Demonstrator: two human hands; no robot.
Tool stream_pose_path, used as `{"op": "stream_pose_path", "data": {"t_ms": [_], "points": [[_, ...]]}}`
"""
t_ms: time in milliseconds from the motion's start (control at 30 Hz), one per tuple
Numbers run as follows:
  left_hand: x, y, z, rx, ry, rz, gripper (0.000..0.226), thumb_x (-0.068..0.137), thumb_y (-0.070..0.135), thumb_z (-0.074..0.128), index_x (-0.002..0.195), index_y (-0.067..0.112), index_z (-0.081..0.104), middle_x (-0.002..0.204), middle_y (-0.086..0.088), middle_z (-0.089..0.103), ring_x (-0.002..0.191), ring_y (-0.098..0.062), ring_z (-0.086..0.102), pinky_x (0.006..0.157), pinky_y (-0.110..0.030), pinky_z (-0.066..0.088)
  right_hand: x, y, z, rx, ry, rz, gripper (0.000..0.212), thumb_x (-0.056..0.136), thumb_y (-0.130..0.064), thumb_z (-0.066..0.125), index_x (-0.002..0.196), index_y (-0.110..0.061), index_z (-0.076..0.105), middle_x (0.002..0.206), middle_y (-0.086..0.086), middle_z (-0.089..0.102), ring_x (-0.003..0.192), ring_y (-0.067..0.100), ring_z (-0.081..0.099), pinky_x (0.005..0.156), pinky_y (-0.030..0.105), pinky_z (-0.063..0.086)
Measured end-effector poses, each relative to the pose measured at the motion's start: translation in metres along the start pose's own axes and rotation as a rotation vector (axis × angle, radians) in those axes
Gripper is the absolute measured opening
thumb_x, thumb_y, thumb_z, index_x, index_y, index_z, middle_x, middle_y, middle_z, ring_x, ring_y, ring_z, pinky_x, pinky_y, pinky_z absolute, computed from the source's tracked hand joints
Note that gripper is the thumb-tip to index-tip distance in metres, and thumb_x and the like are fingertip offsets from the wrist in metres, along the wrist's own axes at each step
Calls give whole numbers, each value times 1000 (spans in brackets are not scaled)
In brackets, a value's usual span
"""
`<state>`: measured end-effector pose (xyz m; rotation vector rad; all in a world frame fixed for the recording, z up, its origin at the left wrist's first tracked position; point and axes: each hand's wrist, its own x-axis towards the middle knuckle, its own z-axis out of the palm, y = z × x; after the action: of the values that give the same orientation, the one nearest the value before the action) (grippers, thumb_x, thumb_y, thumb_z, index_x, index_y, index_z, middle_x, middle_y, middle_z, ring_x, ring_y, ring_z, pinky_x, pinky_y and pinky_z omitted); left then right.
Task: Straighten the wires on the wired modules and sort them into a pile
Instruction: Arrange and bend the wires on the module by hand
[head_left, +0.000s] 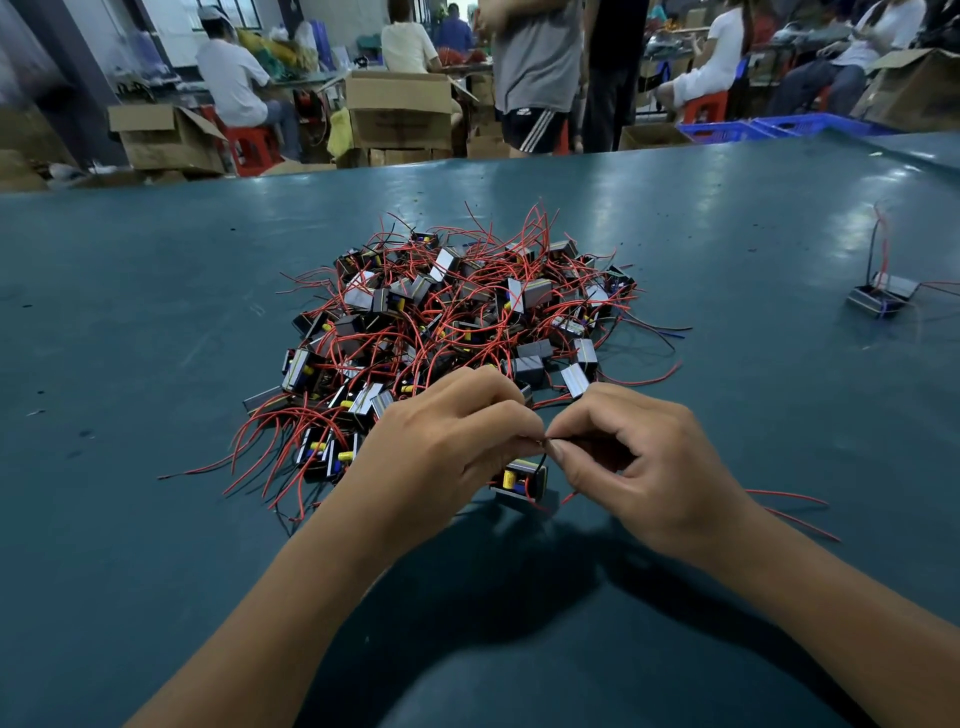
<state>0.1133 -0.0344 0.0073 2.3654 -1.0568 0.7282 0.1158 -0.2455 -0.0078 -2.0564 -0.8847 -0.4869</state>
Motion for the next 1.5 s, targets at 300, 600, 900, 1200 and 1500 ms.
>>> {"op": "stream_pose_path", "data": {"t_ms": [300,600,900,1200,1500], "points": [[2,2,0,-281,-74,-146,12,93,16,68,88,5,71,89,-1,60,78,-4,53,71,-15,39,-1,0,0,-173,-1,-138,5,90,-10,67,87,-7,69,80,-7,54,72,-3,44,70,7,35],[-1,10,2,-382,-199,-300,18,101,27,55,90,13,60,82,9,50,71,-8,45,64,-16,34,-3,1,1,-204,5,-157,6,90,-10,65,86,-7,70,77,-2,55,65,12,51,57,29,44],[-4,9,3,-1036,-231,-820,19,84,27,77,74,13,69,60,-1,41,53,-10,28,47,-16,26,-2,-2,1,-328,-23,-268,14,93,-15,61,87,-6,71,77,3,58,63,20,55,53,35,47],[-3,7,11,-984,-155,-690,17,87,15,75,104,18,73,85,4,71,61,-7,52,53,-23,40,1,-2,4,145,152,197,5,86,-17,66,82,-16,68,73,-6,62,66,12,57,60,28,47],[-1,11,18,-936,-56,-680,13,92,11,69,86,0,69,66,3,67,53,-1,53,51,-10,40,1,3,4,281,109,275,8,88,-18,68,82,-23,71,75,-10,68,68,2,61,64,16,47]]}}
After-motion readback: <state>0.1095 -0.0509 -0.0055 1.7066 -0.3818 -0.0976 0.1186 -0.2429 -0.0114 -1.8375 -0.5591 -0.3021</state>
